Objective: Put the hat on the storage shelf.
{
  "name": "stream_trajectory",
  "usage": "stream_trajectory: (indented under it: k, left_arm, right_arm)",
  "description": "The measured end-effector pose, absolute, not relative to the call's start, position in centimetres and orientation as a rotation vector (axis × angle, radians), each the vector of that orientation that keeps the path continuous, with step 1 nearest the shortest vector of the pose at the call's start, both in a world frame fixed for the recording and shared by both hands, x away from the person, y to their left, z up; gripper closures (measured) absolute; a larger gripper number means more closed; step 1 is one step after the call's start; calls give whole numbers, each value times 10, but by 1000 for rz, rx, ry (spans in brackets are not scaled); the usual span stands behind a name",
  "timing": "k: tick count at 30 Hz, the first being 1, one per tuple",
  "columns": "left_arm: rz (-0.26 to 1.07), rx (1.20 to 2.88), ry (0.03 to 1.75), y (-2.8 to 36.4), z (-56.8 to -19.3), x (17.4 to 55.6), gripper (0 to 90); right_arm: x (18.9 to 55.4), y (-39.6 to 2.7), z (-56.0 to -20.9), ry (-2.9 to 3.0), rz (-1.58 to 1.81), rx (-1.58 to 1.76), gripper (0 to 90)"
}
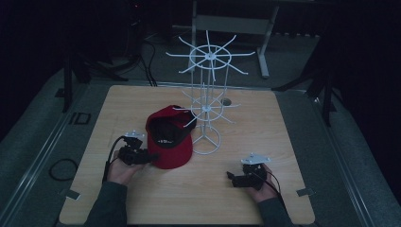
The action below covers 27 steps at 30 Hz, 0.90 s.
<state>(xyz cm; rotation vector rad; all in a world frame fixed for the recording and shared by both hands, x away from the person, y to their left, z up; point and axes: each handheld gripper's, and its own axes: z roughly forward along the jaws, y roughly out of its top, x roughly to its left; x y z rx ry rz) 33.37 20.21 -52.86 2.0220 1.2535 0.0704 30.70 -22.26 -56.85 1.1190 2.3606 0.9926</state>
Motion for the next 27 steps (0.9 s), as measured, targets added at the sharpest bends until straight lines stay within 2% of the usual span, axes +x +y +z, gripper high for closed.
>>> stream_trajectory:
  k: [20,27]
  left_arm:
    - [-27,2072,1204,186,-546,341,562]
    - [-24,2084,1189,182,-546,339,664]
  right_arm:
    - [307,-223,-569,2361,993,1119,129]
    - [307,-223,-569,2361,993,1119,129]
